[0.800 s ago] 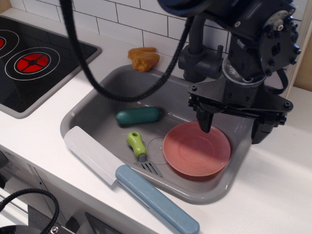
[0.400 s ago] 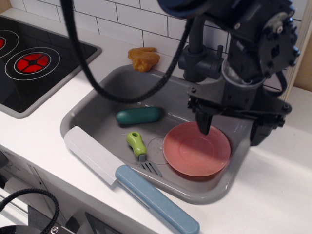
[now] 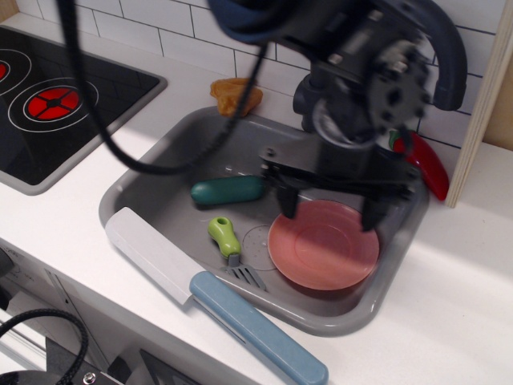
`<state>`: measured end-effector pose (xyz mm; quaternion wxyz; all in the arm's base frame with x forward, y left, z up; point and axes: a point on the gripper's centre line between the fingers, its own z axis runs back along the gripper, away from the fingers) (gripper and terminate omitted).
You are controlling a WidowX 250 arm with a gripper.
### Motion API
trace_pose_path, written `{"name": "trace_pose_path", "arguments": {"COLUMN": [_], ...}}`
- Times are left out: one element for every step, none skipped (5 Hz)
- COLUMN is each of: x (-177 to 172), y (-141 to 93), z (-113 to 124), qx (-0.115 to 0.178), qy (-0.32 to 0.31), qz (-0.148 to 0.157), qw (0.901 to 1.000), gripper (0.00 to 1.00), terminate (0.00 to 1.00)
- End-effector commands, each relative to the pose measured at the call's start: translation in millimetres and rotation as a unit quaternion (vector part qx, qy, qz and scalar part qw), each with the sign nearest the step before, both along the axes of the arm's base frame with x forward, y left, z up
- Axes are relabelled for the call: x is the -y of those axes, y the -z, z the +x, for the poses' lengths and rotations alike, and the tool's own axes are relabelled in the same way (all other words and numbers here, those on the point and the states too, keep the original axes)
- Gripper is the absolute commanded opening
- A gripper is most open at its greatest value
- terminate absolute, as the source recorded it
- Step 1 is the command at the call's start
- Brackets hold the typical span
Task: Put spatula on plate sink
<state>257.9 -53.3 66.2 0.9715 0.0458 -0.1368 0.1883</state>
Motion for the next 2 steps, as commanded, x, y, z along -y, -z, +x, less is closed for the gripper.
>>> {"name": "trace_pose_path", "arguments": {"x": [-45, -64], "y": [6, 18], "z": [-3, -2], "qx": [-0.034, -0.038], "qy": [-0.094, -0.093], "qz": [0.040, 0.053], "qw": [0.9942, 0.9935], "gripper": [1.00, 1.00], "terminate": [0.00, 0.00]}}
